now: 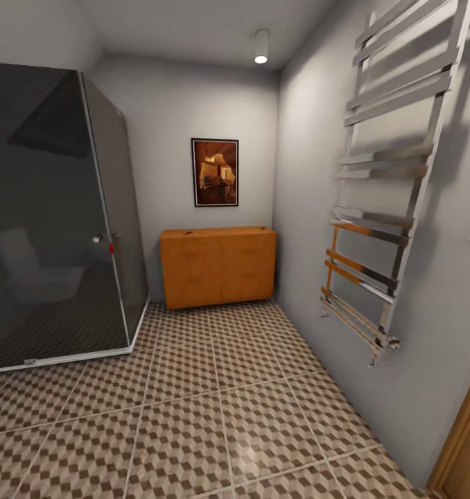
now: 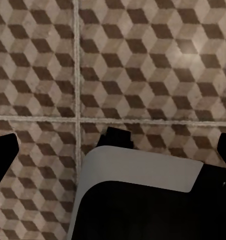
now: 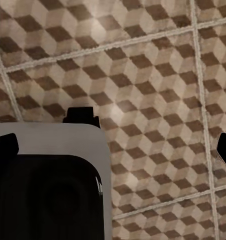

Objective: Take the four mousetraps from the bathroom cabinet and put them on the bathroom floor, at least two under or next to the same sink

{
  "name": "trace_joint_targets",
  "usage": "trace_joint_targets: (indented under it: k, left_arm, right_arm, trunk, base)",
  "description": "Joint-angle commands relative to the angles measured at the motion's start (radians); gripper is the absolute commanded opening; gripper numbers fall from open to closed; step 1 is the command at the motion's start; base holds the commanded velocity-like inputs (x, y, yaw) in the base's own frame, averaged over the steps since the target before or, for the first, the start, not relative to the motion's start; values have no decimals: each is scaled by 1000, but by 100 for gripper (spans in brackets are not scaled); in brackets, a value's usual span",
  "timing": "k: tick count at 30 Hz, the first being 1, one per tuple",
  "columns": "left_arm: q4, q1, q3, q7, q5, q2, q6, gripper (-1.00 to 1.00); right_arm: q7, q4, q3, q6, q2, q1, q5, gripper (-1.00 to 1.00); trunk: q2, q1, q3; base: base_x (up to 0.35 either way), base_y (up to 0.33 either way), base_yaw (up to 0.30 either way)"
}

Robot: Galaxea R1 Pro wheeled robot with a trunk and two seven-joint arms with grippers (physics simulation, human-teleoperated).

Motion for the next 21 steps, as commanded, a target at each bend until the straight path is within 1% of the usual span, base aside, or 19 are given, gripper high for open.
trace_joint_targets:
  k: [1,21]
  left_arm:
    - [1,-1,3,1,5,0,-4,100]
    - [1,-1,3,1,5,0,-4,100]
  right_arm:
    - [-2,3,5,-2,0,-1,-4,100]
    - [0,3,5,0,0,-1,-4,100]
  trunk:
    - [-1,1,-1]
    - [-1,1,-1]
  base:
    - [324,0,0]
    - [324,0,0]
